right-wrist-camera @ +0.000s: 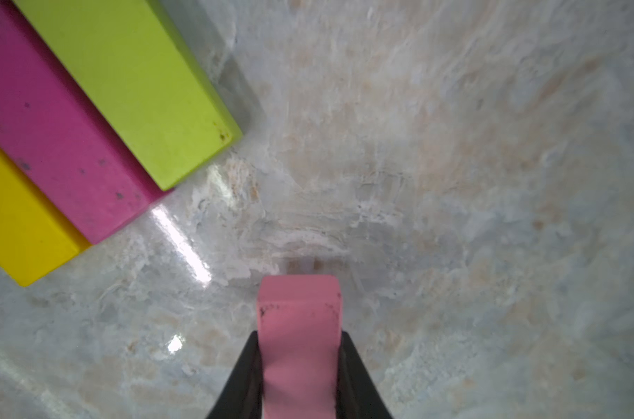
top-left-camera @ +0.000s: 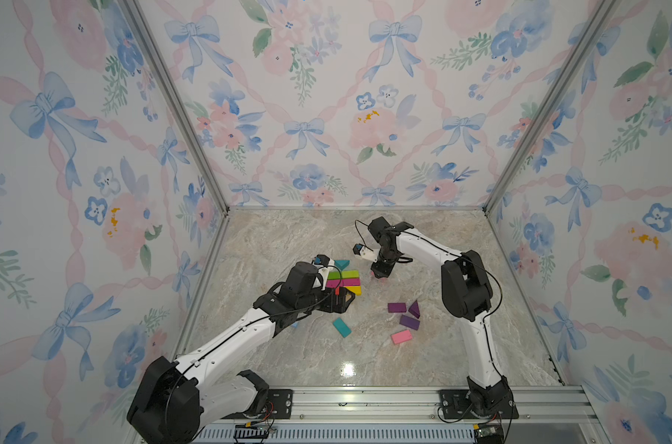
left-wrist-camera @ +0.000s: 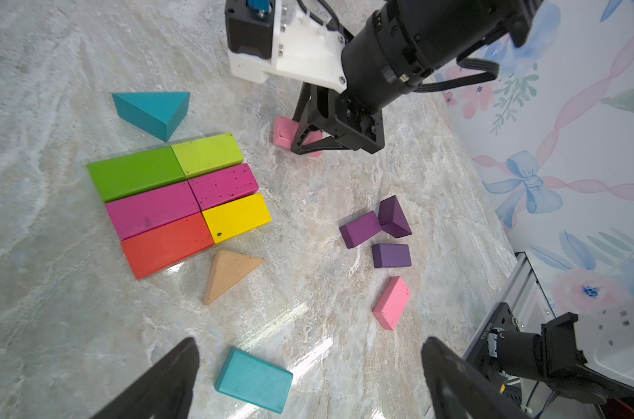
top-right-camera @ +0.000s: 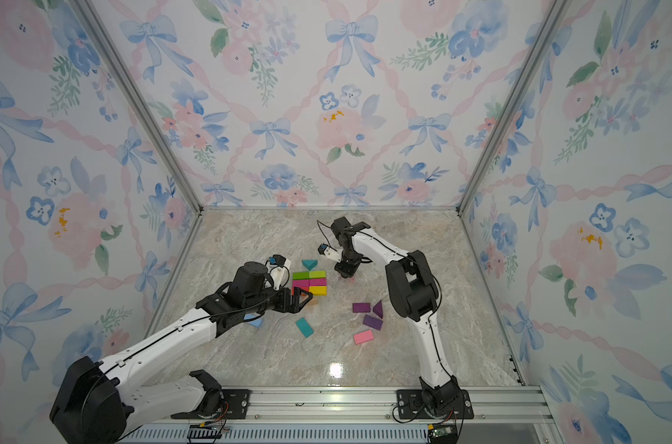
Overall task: Assemble a piece of candy with building blocks
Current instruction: Place the building block at the center of the board, then pick up the building block from the center of the board.
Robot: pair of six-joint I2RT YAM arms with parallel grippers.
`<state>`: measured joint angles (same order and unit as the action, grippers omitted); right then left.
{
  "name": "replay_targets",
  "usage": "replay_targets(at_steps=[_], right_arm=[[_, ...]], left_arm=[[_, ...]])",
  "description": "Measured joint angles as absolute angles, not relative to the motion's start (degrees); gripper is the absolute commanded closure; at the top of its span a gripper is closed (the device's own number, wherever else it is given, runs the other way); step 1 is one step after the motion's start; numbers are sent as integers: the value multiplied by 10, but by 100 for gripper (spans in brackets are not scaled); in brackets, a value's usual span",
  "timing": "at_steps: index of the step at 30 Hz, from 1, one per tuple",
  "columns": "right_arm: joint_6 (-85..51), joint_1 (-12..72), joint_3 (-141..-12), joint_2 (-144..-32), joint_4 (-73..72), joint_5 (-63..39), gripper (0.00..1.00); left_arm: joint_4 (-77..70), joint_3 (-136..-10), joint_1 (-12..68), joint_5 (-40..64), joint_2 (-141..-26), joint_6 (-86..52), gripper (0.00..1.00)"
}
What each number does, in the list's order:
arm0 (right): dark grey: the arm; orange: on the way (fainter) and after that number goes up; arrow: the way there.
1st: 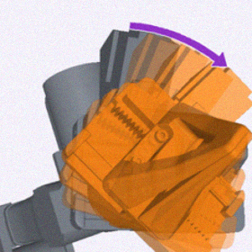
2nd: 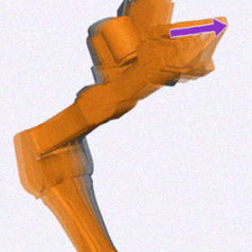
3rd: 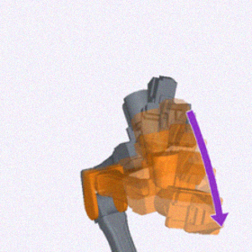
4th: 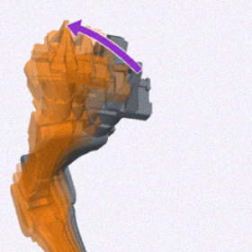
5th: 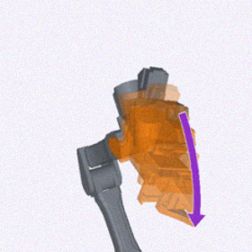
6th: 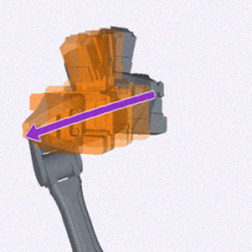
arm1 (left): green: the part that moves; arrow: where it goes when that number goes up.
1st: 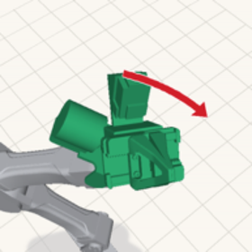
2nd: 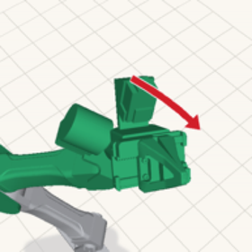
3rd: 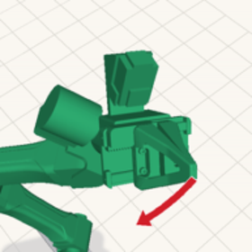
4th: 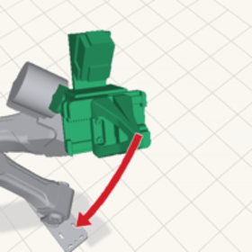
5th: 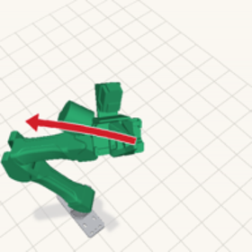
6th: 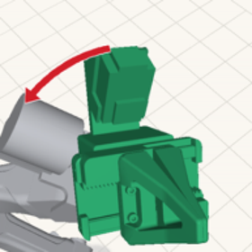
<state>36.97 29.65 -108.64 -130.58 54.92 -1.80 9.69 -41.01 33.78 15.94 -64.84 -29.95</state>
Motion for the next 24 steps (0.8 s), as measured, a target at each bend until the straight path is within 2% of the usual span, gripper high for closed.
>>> replay_targets(at_steps=[6,12,15,19,24], right_arm=[[437,293,-1108,-1330,578,-17,64],[456,293,-1110,-1334,581,-17,39],[442,293,-1091,-1321,557,-19,27],[399,294,-1017,-1255,510,-27,22],[289,306,-890,-1101,428,-36,17]], left_arm=[[97,-410,336,161,-647,-300,2],[97,-410,328,159,-647,-301,2],[99,-411,299,152,-650,-307,2],[126,-422,244,114,-677,-311,2],[162,-430,215,54,-693,-320,2]])
